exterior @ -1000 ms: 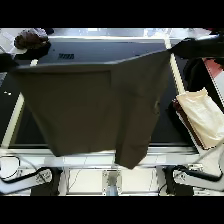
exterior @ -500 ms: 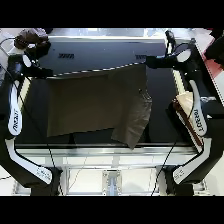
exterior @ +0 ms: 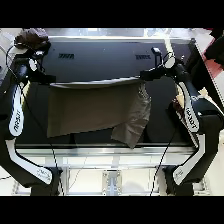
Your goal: Fold the shirts.
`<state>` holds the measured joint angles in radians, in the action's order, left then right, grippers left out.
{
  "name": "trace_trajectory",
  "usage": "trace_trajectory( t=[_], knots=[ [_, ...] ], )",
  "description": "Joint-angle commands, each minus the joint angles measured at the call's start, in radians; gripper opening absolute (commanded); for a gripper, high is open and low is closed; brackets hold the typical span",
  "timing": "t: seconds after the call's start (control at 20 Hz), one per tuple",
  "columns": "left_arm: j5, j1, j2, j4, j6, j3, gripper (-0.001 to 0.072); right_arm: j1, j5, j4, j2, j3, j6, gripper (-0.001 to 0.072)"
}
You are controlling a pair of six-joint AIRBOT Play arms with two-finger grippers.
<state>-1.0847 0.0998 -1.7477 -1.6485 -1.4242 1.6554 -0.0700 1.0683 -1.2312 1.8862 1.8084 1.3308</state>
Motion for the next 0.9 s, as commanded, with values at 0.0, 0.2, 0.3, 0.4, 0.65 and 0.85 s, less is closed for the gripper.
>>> trace_trajectory(
  t=[0.0, 0.2, 0.3, 0.4, 0.65, 0.85],
  knots=[
    [-0.021, -0.010, 0.072, -0.002, 0.003, -0.130, 0.0006, -0.026, 0.098, -0.154, -0.001, -0.004, 0.045, 0.0007],
    [-0.022, -0.010, 0.079, -0.001, 0.002, -0.218, 0.0006, -0.029, 0.093, -0.164, 0.005, -0.055, 0.048, 0.0007],
    [-0.024, -0.011, 0.078, -0.001, -0.001, -0.236, 0.0007, -0.029, 0.056, -0.166, 0.008, -0.096, 0.048, 0.0007],
    [-0.035, -0.011, 0.078, -0.002, -0.001, -0.251, 0.0007, -0.028, 0.034, -0.167, 0.018, -0.126, 0.050, 0.0007],
    [-0.075, -0.011, 0.078, -0.001, -0.001, -0.257, 0.0009, -0.031, 0.041, -0.154, 0.066, -0.126, 0.050, 0.0010],
    [-0.089, -0.011, 0.111, 0.003, -0.002, -0.257, 0.0640, -0.028, 0.146, -0.172, 0.059, -0.076, 0.071, 0.0387]
  ],
)
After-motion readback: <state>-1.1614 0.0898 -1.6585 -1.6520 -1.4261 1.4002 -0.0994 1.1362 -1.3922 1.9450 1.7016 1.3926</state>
